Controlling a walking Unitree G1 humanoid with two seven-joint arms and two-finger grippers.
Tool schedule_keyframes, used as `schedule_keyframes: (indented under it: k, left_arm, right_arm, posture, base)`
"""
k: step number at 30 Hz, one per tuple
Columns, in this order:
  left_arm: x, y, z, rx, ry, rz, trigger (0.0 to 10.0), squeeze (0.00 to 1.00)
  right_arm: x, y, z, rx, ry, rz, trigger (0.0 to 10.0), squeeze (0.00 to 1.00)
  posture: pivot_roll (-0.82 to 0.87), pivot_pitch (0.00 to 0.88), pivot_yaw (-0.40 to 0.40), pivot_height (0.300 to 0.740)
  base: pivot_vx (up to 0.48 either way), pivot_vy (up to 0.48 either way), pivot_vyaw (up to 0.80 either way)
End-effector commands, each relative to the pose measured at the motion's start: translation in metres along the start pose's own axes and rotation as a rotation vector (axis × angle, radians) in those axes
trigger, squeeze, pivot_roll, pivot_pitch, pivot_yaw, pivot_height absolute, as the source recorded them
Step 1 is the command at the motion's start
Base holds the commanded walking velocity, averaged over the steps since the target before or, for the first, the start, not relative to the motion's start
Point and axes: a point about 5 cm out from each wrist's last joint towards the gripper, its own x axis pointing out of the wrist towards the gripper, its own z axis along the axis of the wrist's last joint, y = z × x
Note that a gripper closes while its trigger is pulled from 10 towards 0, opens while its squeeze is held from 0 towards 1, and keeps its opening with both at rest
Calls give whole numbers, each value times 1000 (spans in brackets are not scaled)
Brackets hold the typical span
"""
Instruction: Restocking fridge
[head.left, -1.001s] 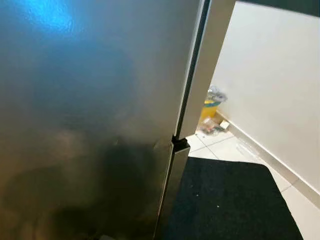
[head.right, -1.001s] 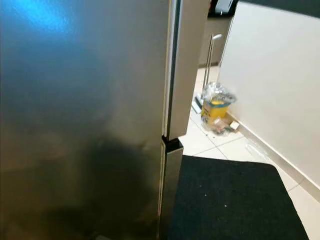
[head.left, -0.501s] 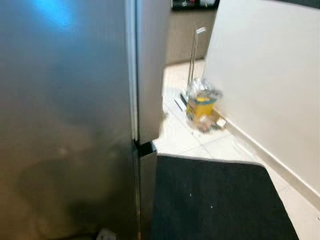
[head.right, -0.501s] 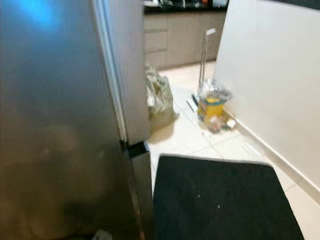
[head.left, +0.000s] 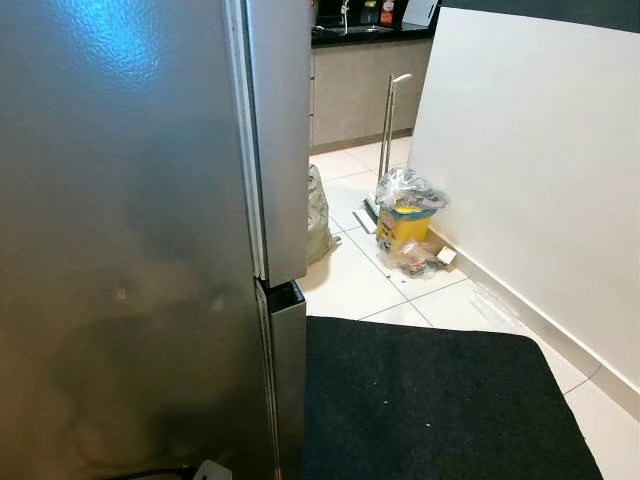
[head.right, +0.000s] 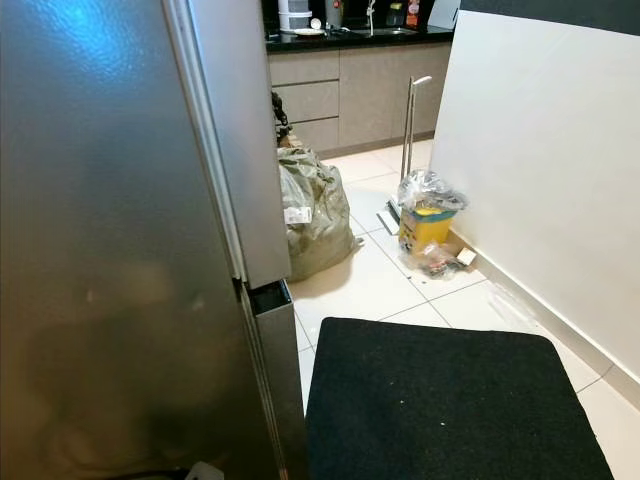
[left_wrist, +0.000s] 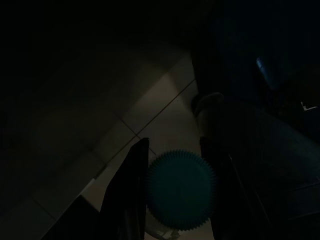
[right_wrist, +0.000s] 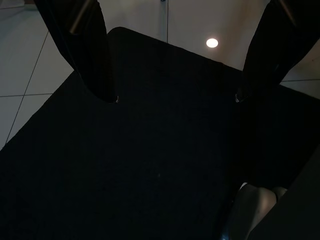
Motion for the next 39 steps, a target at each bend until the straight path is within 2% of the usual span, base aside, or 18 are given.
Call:
schedule_keyframes:
  k: [1,12,25,39]
  left_arm:
    - [0,-5,-2,4,12,-20,10000,0]
    - [1,-6,-2,-5,11,-18,10000,0]
    - [1,-6,-7,-62,44,-3,10000,0]
    - [0,-7,-8,-65,56,-9,10000,0]
  right_arm:
    - [0,0,2,8,-8,2,10000,0]
    - [0,1,4,10,-22,10,10000,0]
    - [0,0,4,8,-17,9,10000,0]
    - [0,1,4,9,-17,11,10000,0]
  posture:
    - [-85,0,-16,740]
    - [-86,0,-19,740]
    - [-83,0,-21,740]
    - [-81,0,-22,740]
  base:
    - [0,0,0]
    - [0,0,0]
    - [0,0,0]
    - [-318,0,0]
